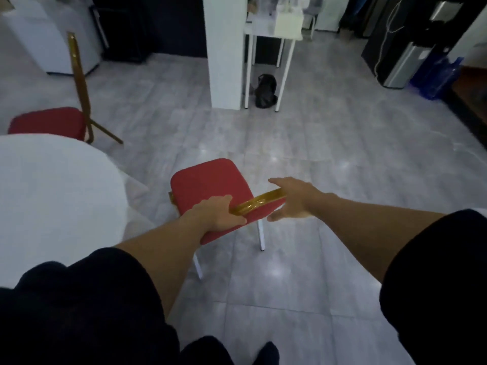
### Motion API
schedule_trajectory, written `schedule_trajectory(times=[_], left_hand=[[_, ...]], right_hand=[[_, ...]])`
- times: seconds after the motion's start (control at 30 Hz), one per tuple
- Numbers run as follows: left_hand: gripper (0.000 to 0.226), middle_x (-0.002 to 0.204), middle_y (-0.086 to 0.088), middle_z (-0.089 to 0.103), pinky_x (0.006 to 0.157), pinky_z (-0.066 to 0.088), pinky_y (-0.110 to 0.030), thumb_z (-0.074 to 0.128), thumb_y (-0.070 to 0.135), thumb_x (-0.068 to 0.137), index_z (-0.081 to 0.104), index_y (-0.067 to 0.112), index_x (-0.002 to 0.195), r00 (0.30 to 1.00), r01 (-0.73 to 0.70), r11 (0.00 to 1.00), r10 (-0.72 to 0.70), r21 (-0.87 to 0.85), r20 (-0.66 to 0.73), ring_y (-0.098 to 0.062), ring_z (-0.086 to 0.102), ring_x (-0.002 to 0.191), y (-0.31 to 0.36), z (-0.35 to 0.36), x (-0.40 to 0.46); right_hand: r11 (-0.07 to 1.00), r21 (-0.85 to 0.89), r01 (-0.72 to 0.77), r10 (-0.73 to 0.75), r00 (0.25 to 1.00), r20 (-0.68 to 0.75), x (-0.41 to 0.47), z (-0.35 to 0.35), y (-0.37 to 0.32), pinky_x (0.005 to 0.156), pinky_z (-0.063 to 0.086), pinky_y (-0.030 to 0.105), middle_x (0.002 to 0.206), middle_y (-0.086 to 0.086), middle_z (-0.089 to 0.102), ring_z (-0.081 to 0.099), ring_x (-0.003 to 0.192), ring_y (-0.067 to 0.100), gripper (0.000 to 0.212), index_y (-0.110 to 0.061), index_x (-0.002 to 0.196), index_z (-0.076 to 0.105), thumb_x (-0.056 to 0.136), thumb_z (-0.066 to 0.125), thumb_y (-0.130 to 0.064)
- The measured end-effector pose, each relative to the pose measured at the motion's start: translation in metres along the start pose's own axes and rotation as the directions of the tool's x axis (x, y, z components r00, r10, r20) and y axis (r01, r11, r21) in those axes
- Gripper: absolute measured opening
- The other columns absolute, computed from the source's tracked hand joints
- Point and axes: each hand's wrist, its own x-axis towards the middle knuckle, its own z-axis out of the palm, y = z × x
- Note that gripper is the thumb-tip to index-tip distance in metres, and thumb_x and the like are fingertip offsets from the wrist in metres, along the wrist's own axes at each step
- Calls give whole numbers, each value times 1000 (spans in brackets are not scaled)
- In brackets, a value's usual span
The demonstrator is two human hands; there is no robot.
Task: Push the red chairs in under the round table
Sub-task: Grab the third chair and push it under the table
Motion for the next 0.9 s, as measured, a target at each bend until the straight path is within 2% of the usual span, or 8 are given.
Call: schedule_trajectory(times=[0.13, 0.2, 0.27, 0.33, 0.47, 0.6, 0.73, 0.9], left_hand=[[87, 154, -9, 53, 111, 45, -50, 63, 67, 84, 41, 26, 157, 998, 50, 996, -47, -73, 44, -36, 54, 134, 1, 11, 12], [56, 130, -6, 68, 102, 51, -47, 65, 62, 83, 65, 31, 128, 996, 50, 991, -40, -124, 83, -32, 64, 114, -5, 17, 17], [26, 104, -3, 72, 93, 55, -43, 65, 52, 81, 69, 32, 98, 994, 71, 979, -53, -192, 95, -30, 68, 99, -12, 27, 26], [13, 95, -1, 72, 86, 55, -39, 62, 41, 81, 66, 34, 91, 994, 87, 970, -70, -228, 82, -29, 69, 93, -17, 35, 33], [36, 99, 1, 69, 84, 51, -35, 60, 32, 88, 68, 38, 122, 991, 88, 977, -67, -194, 114, -24, 65, 89, -13, 35, 39], [46, 107, -2, 70, 91, 52, -35, 58, 41, 86, 65, 38, 132, 988, 136, 971, -118, -195, 101, -27, 68, 101, -12, 30, 40], [44, 94, -1, 70, 86, 54, -34, 55, 53, 75, 70, 33, 111, 973, 227, 954, -214, -198, 86, -26, 70, 93, -2, 31, 45], [5, 74, 10, 59, 87, 55, -36, 53, 53, 72, 56, 51, 69, 932, 362, 902, -353, -233, 81, -22, 64, 81, 26, 22, 49]], right_hand=[[983, -115, 143, -131, 985, 109, 40, 7, 4, 121, 27, 56, 154, 3, 50, 47, 142, 32, 117, -35, 164, 26, 68, 86, -68], [969, -146, 200, -176, 970, 167, 58, 10, 3, 121, 26, 56, 152, 2, 52, 48, 141, 32, 115, -36, 163, 27, 69, 85, -67], [951, -161, 263, -228, 951, 209, 75, 12, 2, 122, 24, 55, 153, 1, 54, 49, 141, 30, 103, -33, 162, 32, 77, 84, -59], [924, -181, 338, -296, 929, 223, 88, 16, 3, 118, 33, 50, 146, -2, 61, 56, 134, 27, 77, -34, 155, 45, 87, 76, -49], [874, -174, 454, -391, 868, 305, 103, 18, 13, 79, 56, 38, 104, -13, 73, 67, 90, 18, 42, -48, 130, 66, 90, 62, -35], [820, -171, 546, -467, 812, 351, 121, 15, 18, 71, 59, 38, 91, -12, 71, 65, 76, 15, 45, -51, 127, 67, 86, 62, -34], [767, -148, 624, -537, 751, 385, 137, 13, 28, 70, 58, 39, 85, -8, 72, 66, 74, 19, 43, -48, 122, 69, 84, 60, -33], [669, -151, 727, -630, 663, 404, 161, 0, 38, 68, 47, 32, 88, -4, 73, 66, 76, 25, 42, -45, 121, 72, 83, 59, -33]])
